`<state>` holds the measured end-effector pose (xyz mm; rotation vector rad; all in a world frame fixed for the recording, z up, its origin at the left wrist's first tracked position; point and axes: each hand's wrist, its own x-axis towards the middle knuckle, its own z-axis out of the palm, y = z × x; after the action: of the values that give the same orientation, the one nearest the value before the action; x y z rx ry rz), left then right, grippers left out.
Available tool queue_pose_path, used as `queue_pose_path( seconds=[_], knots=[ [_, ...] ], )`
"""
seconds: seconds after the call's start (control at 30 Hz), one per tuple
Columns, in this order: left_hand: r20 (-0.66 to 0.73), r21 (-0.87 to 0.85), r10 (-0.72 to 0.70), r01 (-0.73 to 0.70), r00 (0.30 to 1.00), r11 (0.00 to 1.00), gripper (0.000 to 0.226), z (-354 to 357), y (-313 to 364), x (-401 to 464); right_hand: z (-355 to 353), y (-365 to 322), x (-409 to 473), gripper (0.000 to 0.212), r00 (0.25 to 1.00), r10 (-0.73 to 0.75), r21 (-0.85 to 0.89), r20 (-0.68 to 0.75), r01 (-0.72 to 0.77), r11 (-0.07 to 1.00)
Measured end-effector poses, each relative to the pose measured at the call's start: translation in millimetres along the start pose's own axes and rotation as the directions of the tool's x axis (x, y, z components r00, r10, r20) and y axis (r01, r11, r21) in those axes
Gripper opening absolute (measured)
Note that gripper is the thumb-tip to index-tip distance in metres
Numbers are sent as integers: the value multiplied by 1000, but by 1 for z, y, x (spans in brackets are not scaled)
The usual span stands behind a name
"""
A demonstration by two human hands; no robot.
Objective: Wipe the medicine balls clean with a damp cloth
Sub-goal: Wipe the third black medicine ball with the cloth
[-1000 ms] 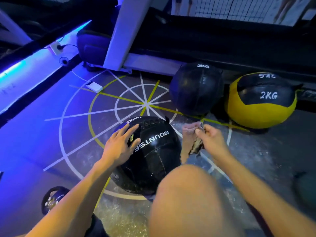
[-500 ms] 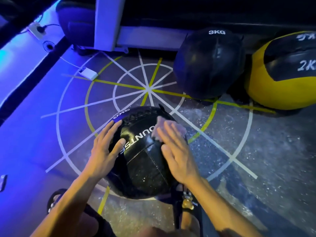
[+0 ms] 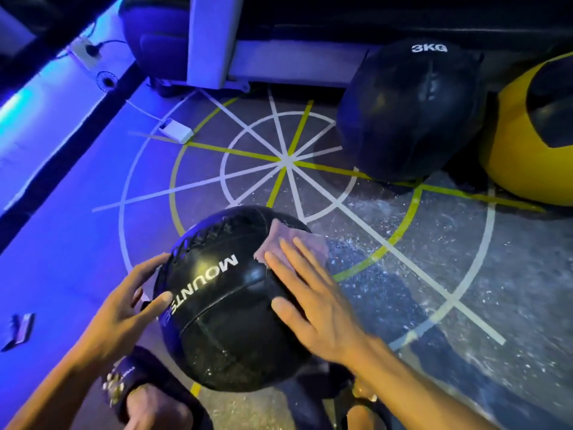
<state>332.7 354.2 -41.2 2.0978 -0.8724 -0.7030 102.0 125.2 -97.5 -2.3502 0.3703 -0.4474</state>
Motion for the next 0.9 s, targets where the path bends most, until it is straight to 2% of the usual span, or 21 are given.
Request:
queue_pose_path(
  seconds=[0.07,0.1,0.23,0.3,0.4,0.57,0.63,0.7,0.73,0.77,0.8,0.83,0.9],
  knots=[
    [-50,-43,-6,4,999,999,41,-6,18,8,7,-10,-3,56,999,-43,28,3,43,999],
    [-76,-36,0,-2,997,999,41,-5,27,16,8,-13,-3,55,998,-61,49,-8,61,997],
    [-104,231,78,-52,992,972,64,26,50,53,8,-26,-14,59,989,-145,90,38,141,986],
    [-131,334,88,-40,988,942,65,37,46,56,7,-28,-22,58,967,-235,45,102,231,972],
    [-147,301,80,-32,986,953,59,41,40,52,9,-20,-18,53,956,-254,-46,149,263,964],
    [-165,340,123,-61,978,938,54,45,34,45,13,-14,4,53,937,-253,-23,241,266,964],
    [-174,350,124,-57,977,935,54,48,31,43,11,2,33,51,954,-202,55,219,195,979],
    [-178,362,112,-40,978,931,55,49,31,41,11,24,75,50,976,34,157,216,-69,985],
    [-181,366,108,-35,978,930,55,49,32,42,8,27,92,52,961,157,196,229,-203,959],
    [-186,368,104,-29,977,929,55,49,33,42,7,21,98,55,945,222,206,240,-273,939],
    [-186,360,102,-29,977,932,54,48,33,42,8,9,92,57,957,194,208,218,-239,948],
    [-181,349,101,-31,978,936,54,46,32,44,11,-7,79,57,979,84,214,188,-124,969],
    [-184,328,113,-47,976,943,53,43,29,43,15,-33,47,56,961,-186,150,207,156,976]
  ],
)
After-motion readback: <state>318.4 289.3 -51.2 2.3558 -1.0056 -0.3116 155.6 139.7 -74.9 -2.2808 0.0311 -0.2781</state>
